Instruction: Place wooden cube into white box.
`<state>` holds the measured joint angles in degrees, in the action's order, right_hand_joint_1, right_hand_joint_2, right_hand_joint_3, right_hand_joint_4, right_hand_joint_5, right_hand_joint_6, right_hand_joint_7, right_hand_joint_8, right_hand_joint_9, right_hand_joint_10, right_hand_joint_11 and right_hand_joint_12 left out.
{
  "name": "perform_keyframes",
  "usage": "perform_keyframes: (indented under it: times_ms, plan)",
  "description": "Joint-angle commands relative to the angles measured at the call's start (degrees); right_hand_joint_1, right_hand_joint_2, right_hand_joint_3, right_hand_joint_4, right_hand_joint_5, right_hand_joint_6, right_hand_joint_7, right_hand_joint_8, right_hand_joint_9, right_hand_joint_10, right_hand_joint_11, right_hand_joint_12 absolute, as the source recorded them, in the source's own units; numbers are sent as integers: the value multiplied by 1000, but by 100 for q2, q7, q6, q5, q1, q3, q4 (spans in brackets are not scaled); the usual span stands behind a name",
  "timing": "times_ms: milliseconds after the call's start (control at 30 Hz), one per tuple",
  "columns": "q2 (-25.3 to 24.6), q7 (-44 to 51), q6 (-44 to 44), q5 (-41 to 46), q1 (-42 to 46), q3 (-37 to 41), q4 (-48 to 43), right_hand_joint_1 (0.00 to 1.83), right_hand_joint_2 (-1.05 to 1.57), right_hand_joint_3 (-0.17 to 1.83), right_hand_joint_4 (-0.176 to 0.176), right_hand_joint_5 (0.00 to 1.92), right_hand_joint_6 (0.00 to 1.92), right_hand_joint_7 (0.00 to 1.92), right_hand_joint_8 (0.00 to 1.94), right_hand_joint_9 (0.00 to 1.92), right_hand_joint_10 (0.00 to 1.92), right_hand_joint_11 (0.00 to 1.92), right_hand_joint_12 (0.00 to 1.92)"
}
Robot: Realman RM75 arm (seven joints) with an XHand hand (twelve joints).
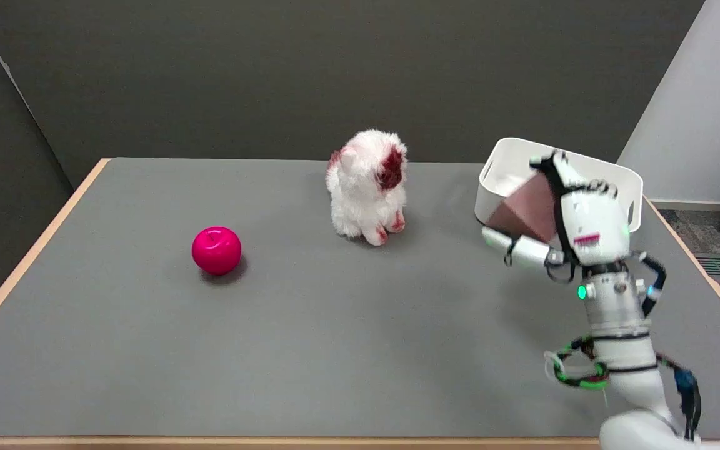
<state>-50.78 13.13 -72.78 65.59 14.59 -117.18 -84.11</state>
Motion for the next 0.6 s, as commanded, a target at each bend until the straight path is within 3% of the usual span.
perform_keyframes:
  times_ms: [33, 167, 333, 467, 600]
  plan:
    - [398, 16, 1837, -595, -1304, 1726, -109, 1333, 1216, 134, -176, 444, 1563, 742, 1436, 740, 1601, 926, 1921]
    - [415, -8, 2560, 49, -2131, 1630, 1155, 1330, 1238, 98, -176, 429, 1579, 738, 1446, 733, 1601, 946, 1921]
    - [462, -56, 3423, 833, -3626, 575, 3275, 1328, 1243, 94, -176, 430, 1602, 731, 1452, 721, 1601, 898, 1921]
    - [355, -314, 3659, 1048, -4202, -80, 4170, 1323, 1265, 67, -176, 427, 1629, 708, 1462, 703, 1620, 821, 1921]
    - [255, -632, 3766, 1000, -4376, -192, 4568, 1319, 1273, 64, -174, 420, 1656, 693, 1484, 694, 1632, 794, 1921]
